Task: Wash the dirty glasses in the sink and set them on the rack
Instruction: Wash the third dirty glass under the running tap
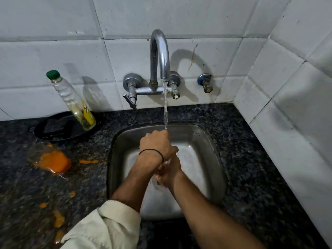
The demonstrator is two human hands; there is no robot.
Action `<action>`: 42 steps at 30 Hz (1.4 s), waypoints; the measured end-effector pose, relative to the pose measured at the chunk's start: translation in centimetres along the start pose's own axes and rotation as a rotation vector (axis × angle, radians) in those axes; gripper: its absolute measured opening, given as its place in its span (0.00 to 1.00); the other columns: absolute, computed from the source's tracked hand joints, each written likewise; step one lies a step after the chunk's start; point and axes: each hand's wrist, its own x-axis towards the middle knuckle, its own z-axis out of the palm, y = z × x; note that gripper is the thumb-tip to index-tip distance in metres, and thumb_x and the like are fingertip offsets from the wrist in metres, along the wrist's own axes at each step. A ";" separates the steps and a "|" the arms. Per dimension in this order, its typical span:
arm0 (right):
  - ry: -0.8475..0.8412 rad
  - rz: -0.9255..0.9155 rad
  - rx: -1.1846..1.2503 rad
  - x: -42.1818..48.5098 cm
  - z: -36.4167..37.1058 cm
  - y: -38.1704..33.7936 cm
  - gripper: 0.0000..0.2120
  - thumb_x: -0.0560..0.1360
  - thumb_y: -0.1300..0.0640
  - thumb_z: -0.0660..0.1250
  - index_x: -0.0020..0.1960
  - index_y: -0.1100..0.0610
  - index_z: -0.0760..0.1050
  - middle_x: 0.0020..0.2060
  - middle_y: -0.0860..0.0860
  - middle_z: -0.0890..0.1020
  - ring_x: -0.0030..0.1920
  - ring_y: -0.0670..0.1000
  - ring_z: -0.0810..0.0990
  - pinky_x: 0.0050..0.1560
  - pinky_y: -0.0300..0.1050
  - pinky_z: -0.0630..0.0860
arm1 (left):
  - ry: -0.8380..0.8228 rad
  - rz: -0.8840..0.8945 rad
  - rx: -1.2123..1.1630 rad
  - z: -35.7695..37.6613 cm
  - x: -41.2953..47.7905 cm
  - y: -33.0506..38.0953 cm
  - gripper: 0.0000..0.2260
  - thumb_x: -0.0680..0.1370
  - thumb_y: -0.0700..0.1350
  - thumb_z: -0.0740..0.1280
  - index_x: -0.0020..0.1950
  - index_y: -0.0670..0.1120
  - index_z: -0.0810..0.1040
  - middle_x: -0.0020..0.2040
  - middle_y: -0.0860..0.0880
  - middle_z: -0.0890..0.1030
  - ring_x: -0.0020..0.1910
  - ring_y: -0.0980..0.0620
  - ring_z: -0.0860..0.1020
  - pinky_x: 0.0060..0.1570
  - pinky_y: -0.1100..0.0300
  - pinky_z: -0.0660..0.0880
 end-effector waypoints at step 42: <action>-0.120 -1.013 -1.835 -8.2 5.3 -7.5 0.24 0.80 0.45 0.63 0.28 0.53 0.75 0.24 0.47 0.77 0.26 0.44 0.76 0.33 0.38 0.71 | -0.224 0.168 -1.384 3.3 -2.2 -3.7 0.16 0.72 0.35 0.74 0.57 0.42 0.78 0.51 0.45 0.84 0.51 0.50 0.83 0.50 0.61 0.79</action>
